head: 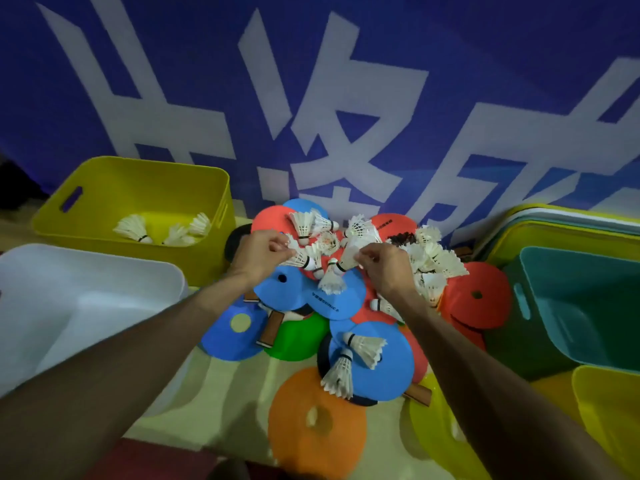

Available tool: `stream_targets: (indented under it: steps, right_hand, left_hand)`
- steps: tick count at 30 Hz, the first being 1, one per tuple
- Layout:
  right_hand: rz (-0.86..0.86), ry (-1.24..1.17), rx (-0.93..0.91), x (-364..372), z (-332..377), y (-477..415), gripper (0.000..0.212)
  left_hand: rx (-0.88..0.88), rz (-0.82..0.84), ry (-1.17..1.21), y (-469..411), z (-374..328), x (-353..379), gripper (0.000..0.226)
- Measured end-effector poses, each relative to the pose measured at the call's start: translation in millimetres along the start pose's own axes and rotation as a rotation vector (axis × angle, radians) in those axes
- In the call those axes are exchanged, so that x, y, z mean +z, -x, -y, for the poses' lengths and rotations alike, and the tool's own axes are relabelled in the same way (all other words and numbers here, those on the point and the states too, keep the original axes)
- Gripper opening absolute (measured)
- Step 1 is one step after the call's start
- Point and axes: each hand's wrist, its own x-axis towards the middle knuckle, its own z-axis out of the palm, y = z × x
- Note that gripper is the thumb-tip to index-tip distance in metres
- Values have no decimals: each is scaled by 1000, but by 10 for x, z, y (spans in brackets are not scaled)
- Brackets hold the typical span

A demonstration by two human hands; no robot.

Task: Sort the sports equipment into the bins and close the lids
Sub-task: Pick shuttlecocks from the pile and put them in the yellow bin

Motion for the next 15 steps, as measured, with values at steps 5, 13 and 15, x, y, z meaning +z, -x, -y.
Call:
stream_targets:
  steps: [5,13,15]
  right_hand:
    - [-5,-2,-137,290,652,-129,19]
    - [20,-75,-246,916,1671,-334,18]
    - [25,-91,-230,1060,1875,-381,18]
  left_hand:
    - [-23,-144,3,-121,130,-681,20]
    - [-197,-306,102,-152,627,-1578,19]
    - [-227,-315,113,-152,766,-1694,20]
